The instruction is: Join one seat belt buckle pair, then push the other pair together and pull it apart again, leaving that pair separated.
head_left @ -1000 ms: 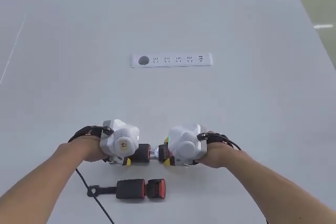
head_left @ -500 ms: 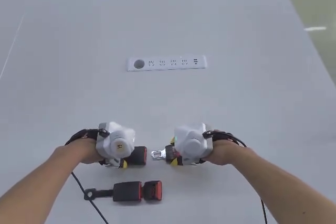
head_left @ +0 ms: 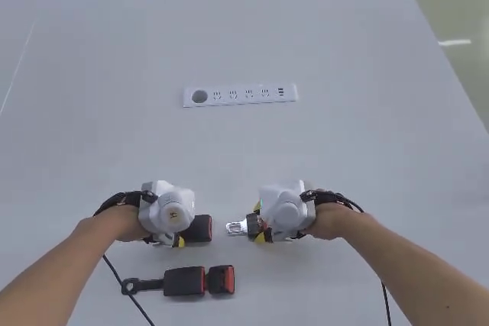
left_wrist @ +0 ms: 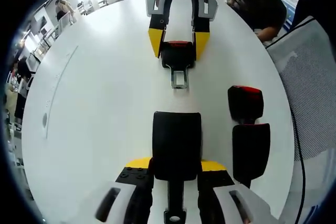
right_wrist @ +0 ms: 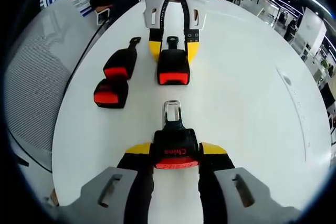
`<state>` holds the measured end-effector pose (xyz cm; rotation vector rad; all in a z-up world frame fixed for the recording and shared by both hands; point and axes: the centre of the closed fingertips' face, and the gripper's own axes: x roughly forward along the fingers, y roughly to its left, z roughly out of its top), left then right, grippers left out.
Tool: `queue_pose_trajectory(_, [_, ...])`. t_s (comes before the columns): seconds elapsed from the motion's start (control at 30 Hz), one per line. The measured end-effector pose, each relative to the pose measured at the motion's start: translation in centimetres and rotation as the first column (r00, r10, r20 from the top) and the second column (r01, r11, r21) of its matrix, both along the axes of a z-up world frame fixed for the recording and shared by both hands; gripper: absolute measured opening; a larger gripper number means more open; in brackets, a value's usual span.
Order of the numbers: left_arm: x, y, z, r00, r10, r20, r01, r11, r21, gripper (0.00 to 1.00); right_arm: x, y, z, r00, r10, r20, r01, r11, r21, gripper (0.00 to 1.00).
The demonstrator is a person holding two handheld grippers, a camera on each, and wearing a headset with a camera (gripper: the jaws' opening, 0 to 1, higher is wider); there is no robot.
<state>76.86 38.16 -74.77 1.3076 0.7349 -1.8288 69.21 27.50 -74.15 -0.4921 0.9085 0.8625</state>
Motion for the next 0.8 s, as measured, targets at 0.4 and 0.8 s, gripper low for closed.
queue_pose_trajectory(0.4, [0.0,0.0,-0.1,1.0,-0.002,0.005,0.002,1.0,-0.004,0.33,-1.0,-1.3,0.0,1.0,-0.003,-0.003,0.003,1.0,-0.009,0.31])
queue_pose_trajectory(0.8, [0.0,0.0,-0.1,1.0,0.007,0.006,-0.007,1.0,-0.012,0.33,-1.3,-1.9,-0.1,1.0,-0.018,0.007,0.018,1.0,-0.011,0.31])
